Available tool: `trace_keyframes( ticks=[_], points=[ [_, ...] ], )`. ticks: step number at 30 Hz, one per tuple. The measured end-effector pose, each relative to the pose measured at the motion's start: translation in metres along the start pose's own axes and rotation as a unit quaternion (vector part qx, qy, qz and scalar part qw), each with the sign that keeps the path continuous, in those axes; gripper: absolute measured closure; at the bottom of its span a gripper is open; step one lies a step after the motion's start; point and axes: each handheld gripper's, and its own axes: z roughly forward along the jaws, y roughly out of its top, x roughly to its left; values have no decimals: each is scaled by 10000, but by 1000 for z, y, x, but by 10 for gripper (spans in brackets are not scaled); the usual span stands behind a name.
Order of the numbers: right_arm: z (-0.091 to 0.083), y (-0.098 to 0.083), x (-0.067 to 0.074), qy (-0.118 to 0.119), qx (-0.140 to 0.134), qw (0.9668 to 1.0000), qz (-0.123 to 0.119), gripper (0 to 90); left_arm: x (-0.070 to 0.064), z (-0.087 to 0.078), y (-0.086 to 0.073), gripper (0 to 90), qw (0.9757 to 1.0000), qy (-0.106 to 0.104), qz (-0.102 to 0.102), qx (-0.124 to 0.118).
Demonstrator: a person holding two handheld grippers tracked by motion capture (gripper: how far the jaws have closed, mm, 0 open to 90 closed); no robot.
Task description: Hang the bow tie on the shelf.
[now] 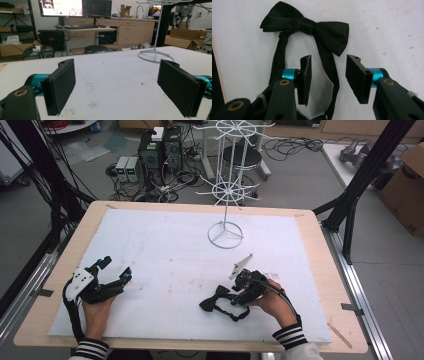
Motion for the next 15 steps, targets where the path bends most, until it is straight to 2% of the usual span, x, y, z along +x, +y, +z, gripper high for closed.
trace_keyframes(
  ticks=[8,9,15],
  points=[
    [7,3,0,4,266,9996,-78,593,0,0,0,155,10000,-6,6,-8],
    [8,4,-1,-10,306,9995,-54,622,0,0,0,155,10000,-8,3,-7],
    [10,5,-4,38,288,9996,43,676,0,0,0,156,10000,-4,1,-7]
  ],
)
